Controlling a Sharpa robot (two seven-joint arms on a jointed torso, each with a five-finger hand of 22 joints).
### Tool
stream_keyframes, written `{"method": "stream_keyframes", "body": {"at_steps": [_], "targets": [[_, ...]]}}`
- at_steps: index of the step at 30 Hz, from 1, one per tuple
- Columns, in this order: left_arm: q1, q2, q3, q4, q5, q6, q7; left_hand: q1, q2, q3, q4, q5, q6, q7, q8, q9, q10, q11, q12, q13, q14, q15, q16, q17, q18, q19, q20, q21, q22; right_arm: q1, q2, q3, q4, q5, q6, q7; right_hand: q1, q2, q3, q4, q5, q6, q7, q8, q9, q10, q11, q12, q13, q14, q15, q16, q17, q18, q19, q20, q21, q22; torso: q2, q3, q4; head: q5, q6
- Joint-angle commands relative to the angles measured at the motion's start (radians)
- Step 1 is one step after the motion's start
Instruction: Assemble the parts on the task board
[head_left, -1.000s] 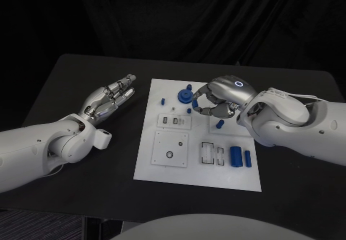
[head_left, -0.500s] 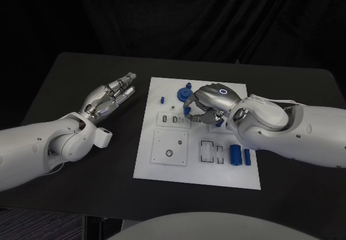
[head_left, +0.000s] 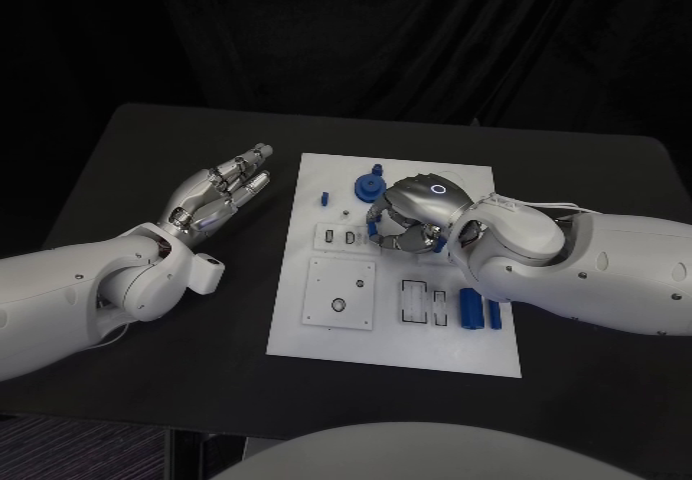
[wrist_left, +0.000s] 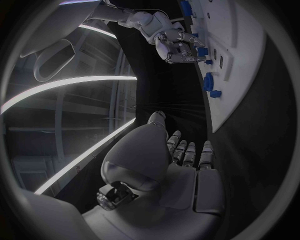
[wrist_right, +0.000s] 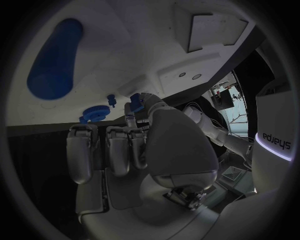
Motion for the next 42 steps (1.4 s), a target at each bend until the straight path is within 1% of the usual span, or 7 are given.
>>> {"method": "stream_keyframes", "body": {"at_steps": [1, 14, 22, 24, 26, 35, 42], "targets": [[-0.001, 0.002, 0.001, 0.000, 0.002, 0.013, 0.133, 0.013, 0.001, 0.004, 0.001, 0.007, -0.002, 0.005, 0.001, 0.001, -0.002, 0.006, -0.003, 0.000, -0.002, 0.007, -0.004, -0.001, 0.007, -0.002, 0.005, -0.003, -0.001, -0.004, 0.002, 0.001, -0.002, -0.012, 0.024, -0.029, -0.007, 0.001, -0.001, -0.008, -0.006, 0.010, -0.005, -0.005, 0.005, 0.104, 0.008, 0.003, 0.263, 0.093, 0.005, -0.003, 0.214, -0.002, 0.079, 0.000, -0.007, 0.245, 0.000, -0.0006, 0.0003, 0.001, -0.001], [-0.001, 0.002, 0.001, 0.000, 0.002, 0.015, 0.131, 0.013, 0.001, 0.004, 0.001, 0.007, -0.002, 0.005, 0.001, 0.001, -0.002, 0.006, -0.003, 0.000, -0.002, 0.007, -0.004, -0.001, 0.007, -0.002, 0.005, -0.003, -0.001, -0.006, 0.009, 0.001, -0.012, -0.012, 0.054, -0.018, -0.027, -0.002, 0.003, -0.019, -0.042, -0.018, 0.000, -0.025, 0.009, 0.104, 0.011, 0.003, 0.263, 0.092, 0.008, -0.007, 0.206, -0.001, 0.077, 0.005, -0.010, 0.244, -0.001, -0.0010, -0.0009, 0.003, -0.003], [-0.001, 0.003, 0.001, -0.001, 0.002, 0.019, 0.127, 0.013, 0.002, 0.006, 0.001, 0.007, -0.001, 0.006, 0.001, 0.001, -0.001, 0.006, -0.003, 0.000, -0.002, 0.007, -0.004, -0.001, 0.007, -0.002, 0.006, -0.003, -0.001, -0.006, 0.013, 0.001, -0.016, -0.012, 0.071, 0.005, -0.065, -0.001, -0.005, -0.028, -0.164, -0.041, -0.002, -0.045, 0.022, 0.104, 0.010, 0.003, 0.263, 0.090, 0.008, -0.011, 0.199, 0.000, 0.075, 0.006, -0.015, 0.242, 0.000, -0.0003, -0.0005, 0.002, -0.004], [-0.001, 0.004, 0.001, -0.002, 0.002, 0.020, 0.127, 0.013, 0.002, 0.006, 0.001, 0.007, -0.001, 0.006, 0.001, 0.001, -0.001, 0.006, -0.003, 0.000, -0.002, 0.007, -0.004, -0.001, 0.007, -0.002, 0.006, -0.003, -0.001, -0.007, 0.013, 0.001, -0.016, -0.012, 0.072, 0.007, -0.069, -0.001, -0.007, -0.028, -0.178, -0.044, -0.001, -0.047, 0.023, 0.104, 0.011, 0.003, 0.263, 0.090, 0.008, -0.010, 0.199, 0.000, 0.076, 0.005, -0.015, 0.242, 0.000, -0.0003, 0.0000, 0.001, -0.004], [-0.001, 0.004, 0.001, -0.002, 0.002, 0.020, 0.127, 0.013, 0.002, 0.006, 0.001, 0.007, -0.001, 0.006, 0.001, 0.001, -0.001, 0.006, -0.003, 0.000, -0.002, 0.007, -0.004, -0.001, 0.007, -0.002, 0.006, -0.003, -0.001, -0.007, 0.014, 0.001, -0.016, -0.012, 0.074, 0.009, -0.081, -0.003, -0.015, -0.025, -0.224, -0.063, 0.001, -0.060, 0.023, 0.104, 0.012, 0.003, 0.263, 0.090, 0.009, -0.011, 0.198, 0.000, 0.075, 0.006, -0.016, 0.242, 0.001, -0.0003, 0.0000, 0.001, -0.004], [-0.001, 0.004, 0.001, -0.004, 0.002, 0.026, 0.121, 0.013, 0.002, 0.006, 0.002, 0.007, 0.001, 0.007, 0.001, 0.001, -0.002, 0.007, -0.003, 0.000, -0.002, 0.008, -0.004, -0.001, 0.007, -0.002, 0.006, -0.003, -0.001, -0.007, 0.014, 0.001, -0.017, -0.012, 0.079, 0.017, -0.098, -0.013, -0.037, -0.018, -0.290, -0.116, 0.004, -0.082, 0.020, 0.104, 0.015, 0.003, 0.263, 0.090, 0.012, -0.012, 0.195, 0.000, 0.076, 0.008, -0.016, 0.242, 0.000, -0.0007, -0.0002, 0.001, -0.007], [-0.001, 0.004, 0.001, -0.006, 0.002, 0.026, 0.121, 0.013, 0.002, 0.006, 0.002, 0.007, 0.001, 0.007, 0.001, 0.001, -0.002, 0.007, -0.003, 0.000, -0.002, 0.008, -0.004, -0.001, 0.007, -0.002, 0.006, -0.003, -0.001, -0.007, 0.011, 0.001, -0.012, -0.012, 0.058, 0.026, -0.102, -0.023, -0.061, 0.002, -0.344, -0.241, 0.008, -0.086, -0.010, 0.104, 0.019, 0.003, 0.263, 0.089, 0.015, -0.014, 0.191, 0.001, 0.075, 0.011, -0.020, 0.241, 0.000, -0.0006, -0.0001, 0.001, -0.006]]}}
